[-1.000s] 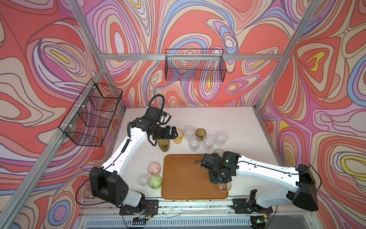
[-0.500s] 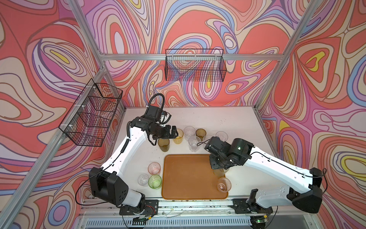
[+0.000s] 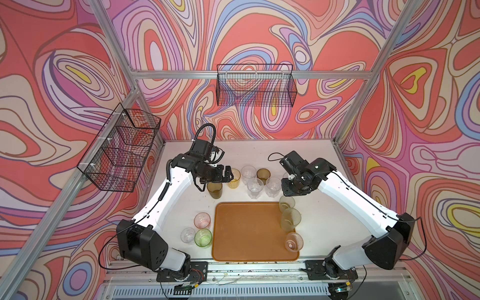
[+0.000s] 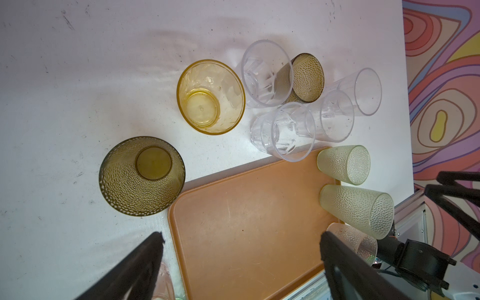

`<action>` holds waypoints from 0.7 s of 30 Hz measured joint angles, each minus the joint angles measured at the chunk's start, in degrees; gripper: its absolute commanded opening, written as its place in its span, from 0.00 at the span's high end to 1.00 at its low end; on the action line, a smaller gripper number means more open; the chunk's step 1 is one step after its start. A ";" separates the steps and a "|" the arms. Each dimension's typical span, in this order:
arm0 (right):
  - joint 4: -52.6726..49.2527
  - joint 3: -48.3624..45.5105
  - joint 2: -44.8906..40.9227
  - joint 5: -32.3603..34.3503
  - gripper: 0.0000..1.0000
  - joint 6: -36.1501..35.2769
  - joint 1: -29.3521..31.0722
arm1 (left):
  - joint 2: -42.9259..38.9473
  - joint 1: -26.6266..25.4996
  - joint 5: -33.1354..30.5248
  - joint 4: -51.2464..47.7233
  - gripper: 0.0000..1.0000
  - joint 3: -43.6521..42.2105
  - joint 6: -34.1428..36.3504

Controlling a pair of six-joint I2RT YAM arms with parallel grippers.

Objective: Place the glasses into the tray
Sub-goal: 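Raise the right gripper and swing it toward the clear glasses beyond the tray, then lower the right gripper onto the rim of a clear faceted glass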

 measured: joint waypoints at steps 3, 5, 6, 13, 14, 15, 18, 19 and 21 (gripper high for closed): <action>0.70 0.02 1.46 -0.50 0.59 -2.10 -3.21 | -0.31 0.00 0.02 0.00 0.03 -0.48 0.04; 1.20 0.00 2.12 -0.83 0.60 -3.26 -4.98 | -0.55 0.00 0.04 0.00 0.03 -1.05 0.04; 1.44 0.00 2.40 -1.03 0.60 -3.78 -5.90 | -0.72 0.00 0.07 0.00 0.03 -1.38 0.04; 4.31 0.02 4.26 -2.62 0.59 -5.55 -12.07 | -1.05 0.00 0.55 0.07 0.03 -2.64 -0.09; 4.50 0.15 5.09 -2.58 0.59 -5.77 -12.66 | -1.05 0.00 0.59 0.04 0.03 -2.64 -0.09; 4.83 0.28 6.03 -2.58 0.59 -5.97 -13.09 | -1.05 0.00 0.70 0.04 0.03 -2.64 -0.09; 6.12 0.31 8.70 -2.86 0.60 -6.69 -14.36 | -1.07 -0.02 0.70 0.04 0.03 -2.64 -0.04; 6.51 0.28 9.31 -2.99 0.61 -7.02 -14.75 | -1.09 -0.02 0.68 0.02 0.03 -2.64 -0.04; 7.45 0.28 10.43 -3.21 0.61 -7.52 -15.91 | -1.09 -0.02 0.68 0.02 0.03 -2.64 -0.02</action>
